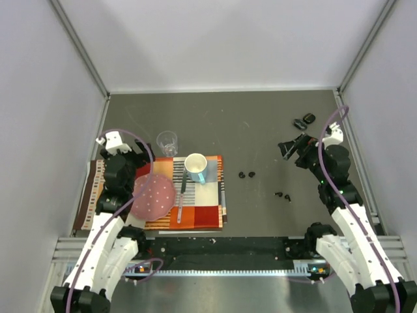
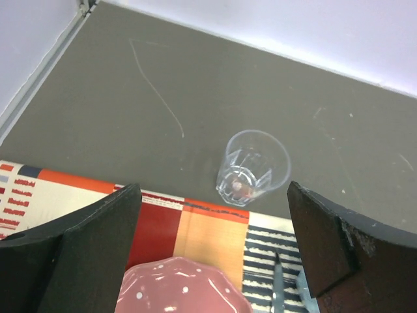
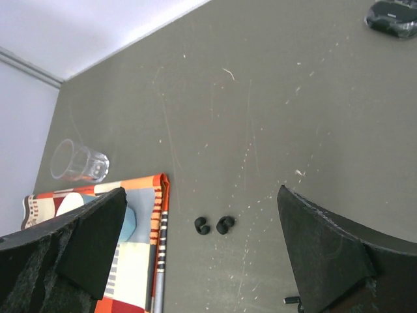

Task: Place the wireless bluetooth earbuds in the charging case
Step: Pick up the charging case at the center of the board.

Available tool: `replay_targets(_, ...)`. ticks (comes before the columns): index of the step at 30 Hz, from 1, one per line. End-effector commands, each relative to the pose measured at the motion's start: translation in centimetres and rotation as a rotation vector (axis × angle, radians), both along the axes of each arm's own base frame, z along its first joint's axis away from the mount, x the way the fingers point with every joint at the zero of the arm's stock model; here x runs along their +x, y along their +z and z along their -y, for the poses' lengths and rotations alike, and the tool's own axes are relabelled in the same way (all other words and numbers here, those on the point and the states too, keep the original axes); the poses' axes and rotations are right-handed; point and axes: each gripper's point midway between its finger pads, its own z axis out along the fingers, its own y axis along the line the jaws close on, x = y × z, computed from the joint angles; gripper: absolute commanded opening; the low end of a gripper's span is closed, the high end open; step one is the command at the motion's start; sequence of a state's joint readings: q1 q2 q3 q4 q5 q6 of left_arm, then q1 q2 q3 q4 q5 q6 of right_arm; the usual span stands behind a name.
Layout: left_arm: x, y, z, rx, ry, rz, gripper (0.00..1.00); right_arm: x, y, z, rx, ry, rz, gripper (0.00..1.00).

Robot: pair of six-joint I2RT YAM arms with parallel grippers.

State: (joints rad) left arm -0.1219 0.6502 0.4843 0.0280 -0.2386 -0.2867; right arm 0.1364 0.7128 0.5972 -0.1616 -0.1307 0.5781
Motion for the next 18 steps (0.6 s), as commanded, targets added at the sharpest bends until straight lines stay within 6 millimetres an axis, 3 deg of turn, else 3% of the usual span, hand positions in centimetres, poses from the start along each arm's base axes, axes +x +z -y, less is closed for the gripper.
replay_targets(1, -1.5, 3.7, 0.4, -0.077, -0.005, -0.022, 0.98, 0.2, 1.9, 0.4, -0.017, -0.011, 0.075, 0.99)
replay_targets(3, -2.8, 3.4, 0.4, -0.157, 0.029, -0.096, 0.99, -0.1, 1.5, 0.8, -0.067, -0.009, 0.067, 0.99)
replay_targets(7, -3.7, 4.4, 0.6, -0.096, -0.018, -0.102, 0.99, -0.4, 1.7, 2.4, -0.133, -0.078, 0.056, 0.99)
replay_targets(13, -5.5, 7.5, 1.6, -0.026, -0.125, -0.022, 0.99, -0.3, 1.5, 3.1, -0.142, -0.12, 0.023, 0.99)
replay_targets(16, -5.9, 7.0, 2.1, 0.02, -0.173, 0.017, 0.99, 0.2, 1.5, 2.8, -0.132, -0.11, 0.006, 0.99)
replay_targets(18, -5.8, 5.4, 2.0, 0.029, -0.174, 0.004, 0.99, 0.4, 1.5, 2.7, -0.121, -0.108, -0.002, 0.99)
